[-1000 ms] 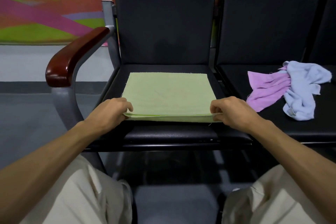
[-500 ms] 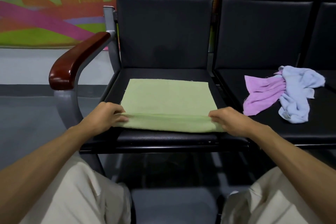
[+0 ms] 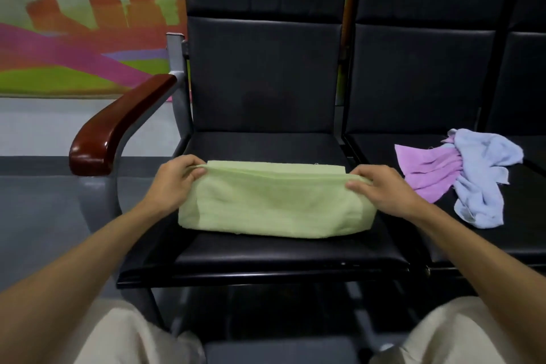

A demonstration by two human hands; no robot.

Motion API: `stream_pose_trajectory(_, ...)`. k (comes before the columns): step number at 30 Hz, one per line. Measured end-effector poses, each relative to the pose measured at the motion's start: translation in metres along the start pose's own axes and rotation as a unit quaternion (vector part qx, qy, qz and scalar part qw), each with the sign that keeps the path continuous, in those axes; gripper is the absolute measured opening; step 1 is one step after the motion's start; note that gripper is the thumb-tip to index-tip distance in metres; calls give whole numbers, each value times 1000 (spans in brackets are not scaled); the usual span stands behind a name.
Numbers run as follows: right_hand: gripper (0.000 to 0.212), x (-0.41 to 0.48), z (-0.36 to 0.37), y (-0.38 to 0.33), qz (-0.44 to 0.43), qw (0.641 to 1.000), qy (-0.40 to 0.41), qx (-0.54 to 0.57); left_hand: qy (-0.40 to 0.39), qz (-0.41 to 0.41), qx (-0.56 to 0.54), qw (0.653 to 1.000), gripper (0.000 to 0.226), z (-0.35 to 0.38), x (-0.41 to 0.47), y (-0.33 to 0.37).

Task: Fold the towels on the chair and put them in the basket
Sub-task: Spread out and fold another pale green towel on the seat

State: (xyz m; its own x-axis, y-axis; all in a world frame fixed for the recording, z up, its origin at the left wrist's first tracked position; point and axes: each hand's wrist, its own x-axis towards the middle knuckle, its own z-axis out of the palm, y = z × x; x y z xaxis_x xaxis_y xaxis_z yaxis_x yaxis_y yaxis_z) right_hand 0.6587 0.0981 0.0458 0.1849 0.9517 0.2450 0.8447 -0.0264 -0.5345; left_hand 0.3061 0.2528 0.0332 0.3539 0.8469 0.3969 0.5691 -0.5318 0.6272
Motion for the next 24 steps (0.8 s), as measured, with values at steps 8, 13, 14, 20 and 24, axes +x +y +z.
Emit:
stream_pose_trajectory(8,15,72,-1,19,9,999,-16,-27,16,-60,21,998,17,36,81,-7)
stream_pose_trajectory(13,16,121,21,35,40,998,-23,-45,-29,-85,59,994,18,56,118,-28)
stream_pose_trajectory(14,16,127,32,42,51,997,-33,-52,-39,-91,63,993,17,62,121,-34)
stream_pose_trajectory(20,22,132,79,64,73,973,-26,-218,-80,-127,98,984,44,84,105,-66)
stream_pose_trajectory(24,33,116,82,44,-36,967,13,-251,-82,-209,138,965,59,74,89,-58)
